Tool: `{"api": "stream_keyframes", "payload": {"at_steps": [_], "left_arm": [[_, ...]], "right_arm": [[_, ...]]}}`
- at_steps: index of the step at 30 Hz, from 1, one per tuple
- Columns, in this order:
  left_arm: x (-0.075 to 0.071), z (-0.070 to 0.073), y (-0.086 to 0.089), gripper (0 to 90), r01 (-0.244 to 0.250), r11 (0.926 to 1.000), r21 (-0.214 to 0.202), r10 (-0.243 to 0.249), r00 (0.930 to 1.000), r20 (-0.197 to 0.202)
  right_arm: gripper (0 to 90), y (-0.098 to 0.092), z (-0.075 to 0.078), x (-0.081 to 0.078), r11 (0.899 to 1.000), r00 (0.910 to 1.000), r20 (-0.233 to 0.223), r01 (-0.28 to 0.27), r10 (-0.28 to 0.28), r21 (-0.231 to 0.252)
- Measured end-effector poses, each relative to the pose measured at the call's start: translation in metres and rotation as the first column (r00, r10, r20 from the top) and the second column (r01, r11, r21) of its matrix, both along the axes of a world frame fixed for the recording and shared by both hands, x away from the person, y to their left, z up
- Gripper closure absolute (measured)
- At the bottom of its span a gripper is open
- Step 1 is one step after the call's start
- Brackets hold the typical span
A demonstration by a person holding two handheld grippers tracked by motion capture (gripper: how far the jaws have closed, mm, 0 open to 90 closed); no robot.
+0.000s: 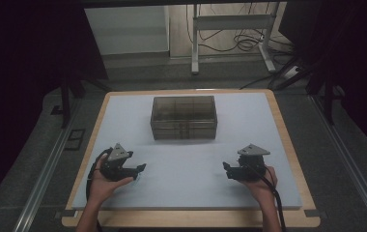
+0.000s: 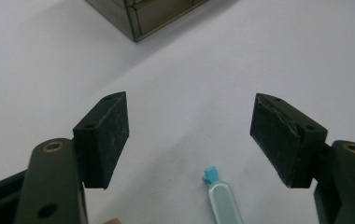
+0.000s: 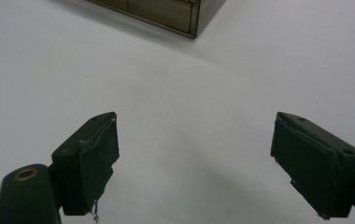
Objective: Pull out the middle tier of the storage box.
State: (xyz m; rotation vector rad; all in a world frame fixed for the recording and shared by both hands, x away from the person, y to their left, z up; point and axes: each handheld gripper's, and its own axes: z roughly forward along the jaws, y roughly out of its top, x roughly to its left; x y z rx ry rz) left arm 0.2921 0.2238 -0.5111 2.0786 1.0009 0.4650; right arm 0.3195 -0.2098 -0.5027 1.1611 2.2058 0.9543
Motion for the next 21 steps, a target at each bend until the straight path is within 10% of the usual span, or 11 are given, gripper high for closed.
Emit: {"api": "stream_keyframes", "payload": {"at_steps": [21], "left_arm": [[0.001, -0.002, -0.0029, 33.0, -0.007, 0.9998, 0.017, 0.007, 1.0, 0.005]], "right_arm": [[18.7, -0.0058, 0.0071, 0.0014, 0.997, 0.9974, -0.043, -0.055, 0.057, 0.049]]}}
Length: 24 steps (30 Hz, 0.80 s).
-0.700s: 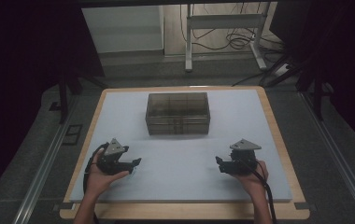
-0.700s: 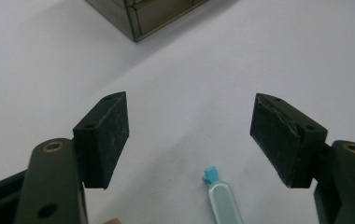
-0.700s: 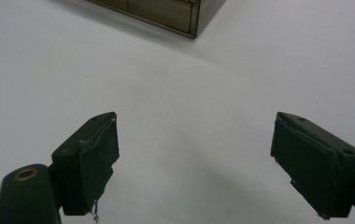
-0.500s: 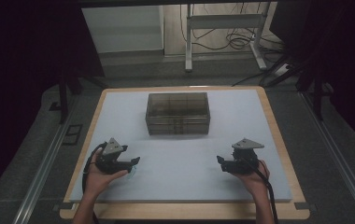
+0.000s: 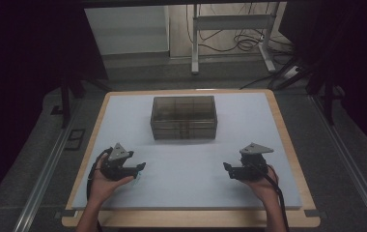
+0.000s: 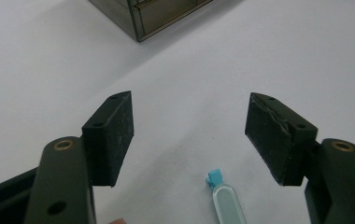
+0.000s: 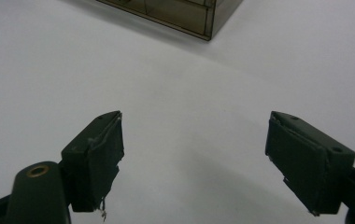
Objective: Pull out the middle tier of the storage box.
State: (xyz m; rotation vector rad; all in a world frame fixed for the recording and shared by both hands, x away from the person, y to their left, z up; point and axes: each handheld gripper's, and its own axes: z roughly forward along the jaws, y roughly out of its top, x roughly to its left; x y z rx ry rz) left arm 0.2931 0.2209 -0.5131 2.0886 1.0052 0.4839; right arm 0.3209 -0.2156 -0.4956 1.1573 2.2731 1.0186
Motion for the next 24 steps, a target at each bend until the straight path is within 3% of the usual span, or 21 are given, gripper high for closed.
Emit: {"api": "stream_keyframes", "payload": {"at_steps": [7, 14, 24], "left_arm": [[0.0, -0.001, 0.0, 33.9, 0.002, 0.9999, 0.013, -0.002, 1.0, 0.005], [-0.003, 0.003, -0.002, 34.7, -0.012, 0.9998, 0.016, 0.012, 0.9992, 0.038], [-0.007, 0.001, -0.03, 38.4, 0.031, 0.9934, 0.111, -0.041, 0.9955, 0.085]], "right_arm": [[18.4, 0.0, -0.001, 0.001, 1.0, 1.0, -0.003, 0.006, -0.006, -0.006], [18.4, 0.0, -0.002, 0.001, 1.0, 0.9998, -0.013, 0.013, -0.013, -0.003], [18.4, -0.003, -0.003, 0.001, 1.0, 0.9999, -0.016, 0.002, -0.002, 0.0]]}}
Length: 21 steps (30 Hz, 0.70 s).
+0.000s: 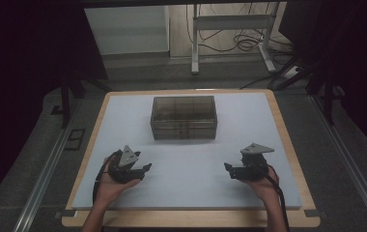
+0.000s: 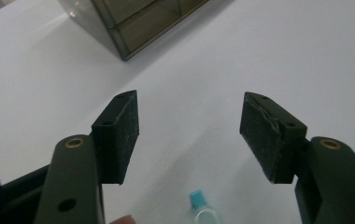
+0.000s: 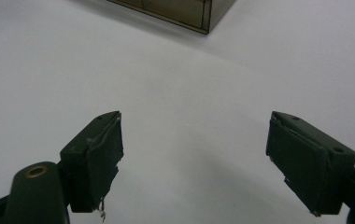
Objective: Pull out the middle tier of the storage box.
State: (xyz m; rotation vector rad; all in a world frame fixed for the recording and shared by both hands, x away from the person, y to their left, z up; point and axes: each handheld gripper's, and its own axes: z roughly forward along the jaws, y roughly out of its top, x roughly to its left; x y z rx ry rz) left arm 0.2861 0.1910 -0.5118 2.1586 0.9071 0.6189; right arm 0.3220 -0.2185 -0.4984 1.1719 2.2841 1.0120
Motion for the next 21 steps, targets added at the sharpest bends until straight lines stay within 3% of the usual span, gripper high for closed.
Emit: {"api": "stream_keyframes", "payload": {"at_steps": [5, 8, 12, 21], "left_arm": [[-0.001, 0.001, -0.011, 40.4, 0.008, 0.9983, 0.057, -0.01, 0.9998, 0.018], [0.001, 0.003, -0.013, 41.3, 0.01, 0.9981, 0.061, -0.012, 0.9995, 0.028], [0.003, 0.005, -0.017, 41.9, 0.017, 0.9949, 0.1, -0.022, 0.9986, 0.047], [0.01, 0.004, -0.026, 42.3, 0.029, 0.9878, 0.153, -0.04, 0.9964, 0.075]], "right_arm": [[18.4, -0.001, 0.002, -0.003, 1.0, 0.9999, 0.008, -0.006, 0.006, -0.002], [18.4, -0.002, 0.006, -0.005, 1.0, 0.9998, 0.019, -0.005, 0.005, 0.004], [18.4, -0.003, 0.007, -0.007, 1.0, 0.9997, 0.025, -0.001, 0.001, 0.003], [18.4, -0.002, 0.003, -0.006, 1.0, 1.0, 0.008, -0.002, 0.002, -0.001]]}}
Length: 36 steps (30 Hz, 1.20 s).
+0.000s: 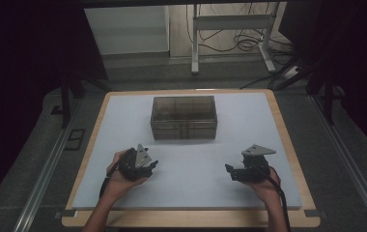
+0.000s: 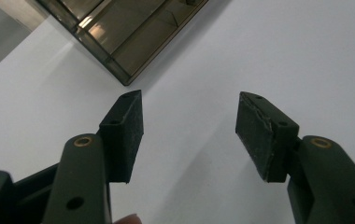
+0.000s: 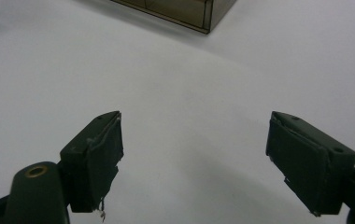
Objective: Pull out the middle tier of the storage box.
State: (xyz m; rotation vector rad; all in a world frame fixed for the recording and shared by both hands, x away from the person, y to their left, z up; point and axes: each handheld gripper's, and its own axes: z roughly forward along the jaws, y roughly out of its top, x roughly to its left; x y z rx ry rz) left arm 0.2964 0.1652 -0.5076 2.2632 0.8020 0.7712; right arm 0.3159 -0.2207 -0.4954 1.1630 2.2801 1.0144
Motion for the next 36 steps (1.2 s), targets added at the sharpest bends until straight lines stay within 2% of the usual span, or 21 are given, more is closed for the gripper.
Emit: {"api": "stream_keyframes", "payload": {"at_steps": [11, 16, 20, 22, 33, 36], "left_arm": [[0.008, 0.004, -0.01, 43.4, 0.013, 0.9981, 0.061, -0.016, 0.9992, 0.037], [0.012, 0.004, -0.017, 43.5, 0.024, 0.9955, 0.092, -0.028, 0.9988, 0.04], [0.014, 0.004, -0.021, 44.1, 0.027, 0.9943, 0.103, -0.033, 0.9981, 0.053], [0.015, 0.004, -0.022, 44.2, 0.02, 0.9945, 0.103, -0.028, 0.9968, 0.075], [0.02, 0.002, -0.025, 44.6, 0.007, 0.9934, 0.115, -0.017, 0.9957, 0.091], [0.021, 0.002, -0.028, 44.7, 0.0, 0.9917, 0.129, -0.016, 0.9928, 0.119]], "right_arm": [[18.4, 0.0, -0.002, 0.001, 1.0, 0.9999, -0.009, 0.009, -0.01, -0.007], [18.4, -0.001, -0.003, 0.001, 1.0, 0.9998, -0.016, 0.014, -0.015, -0.008], [18.4, -0.001, -0.004, 0.002, 1.0, 0.9996, -0.015, 0.023, -0.023, -0.01], [18.4, -0.001, -0.004, 0.001, 1.0, 0.9996, -0.016, 0.021, -0.021, -0.017], [18.5, 0.001, -0.005, 0.001, 1.0, 0.9997, -0.022, 0.014, -0.014, -0.018], [18.5, 0.001, -0.005, 0.001, 1.0, 0.9996, -0.022, 0.014, -0.015, -0.019]]}}
